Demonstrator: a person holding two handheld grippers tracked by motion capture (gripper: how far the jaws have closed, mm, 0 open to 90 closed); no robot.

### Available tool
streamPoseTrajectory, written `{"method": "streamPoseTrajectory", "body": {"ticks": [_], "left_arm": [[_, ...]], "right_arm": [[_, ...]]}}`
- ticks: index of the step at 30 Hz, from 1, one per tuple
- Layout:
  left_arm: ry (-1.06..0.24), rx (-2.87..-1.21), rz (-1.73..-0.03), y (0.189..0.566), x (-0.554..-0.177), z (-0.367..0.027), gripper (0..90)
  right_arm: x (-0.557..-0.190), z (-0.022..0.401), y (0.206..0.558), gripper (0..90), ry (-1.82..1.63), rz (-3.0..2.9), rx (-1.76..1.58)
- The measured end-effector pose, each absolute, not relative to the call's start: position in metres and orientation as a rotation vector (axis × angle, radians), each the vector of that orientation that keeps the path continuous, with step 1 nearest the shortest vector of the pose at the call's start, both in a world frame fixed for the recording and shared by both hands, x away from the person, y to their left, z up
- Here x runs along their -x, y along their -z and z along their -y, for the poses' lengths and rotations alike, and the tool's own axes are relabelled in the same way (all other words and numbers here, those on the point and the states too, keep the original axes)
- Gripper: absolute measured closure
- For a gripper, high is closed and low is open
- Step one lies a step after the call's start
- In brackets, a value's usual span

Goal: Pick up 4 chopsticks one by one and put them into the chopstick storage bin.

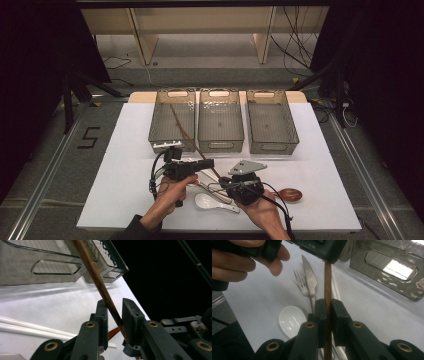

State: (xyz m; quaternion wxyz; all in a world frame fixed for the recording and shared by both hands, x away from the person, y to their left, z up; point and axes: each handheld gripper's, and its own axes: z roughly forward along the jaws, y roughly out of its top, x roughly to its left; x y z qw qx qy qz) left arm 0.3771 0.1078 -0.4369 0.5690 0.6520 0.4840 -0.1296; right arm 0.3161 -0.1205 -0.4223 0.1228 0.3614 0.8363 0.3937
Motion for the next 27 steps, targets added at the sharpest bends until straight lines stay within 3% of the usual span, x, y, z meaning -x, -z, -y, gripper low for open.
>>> {"method": "streamPoseTrajectory", "body": {"ticks": [5,19,27], "left_arm": [[0.324,-1.525,-1.109,0.433,-0.375,-0.107,83.7],[0.222,-1.578,-1.104,0.415,-0.391,-0.13,84.4],[0.153,-1.565,-1.137,0.397,-0.412,-0.162,84.3]], "right_arm": [[-0.317,0.121,0.424,80.0,-1.138,-2.448,-1.069],[-0.319,0.143,0.421,52.8,-1.169,-2.441,-1.132],[-0.32,0.154,0.427,42.8,-1.15,-2.418,-1.175]]}}
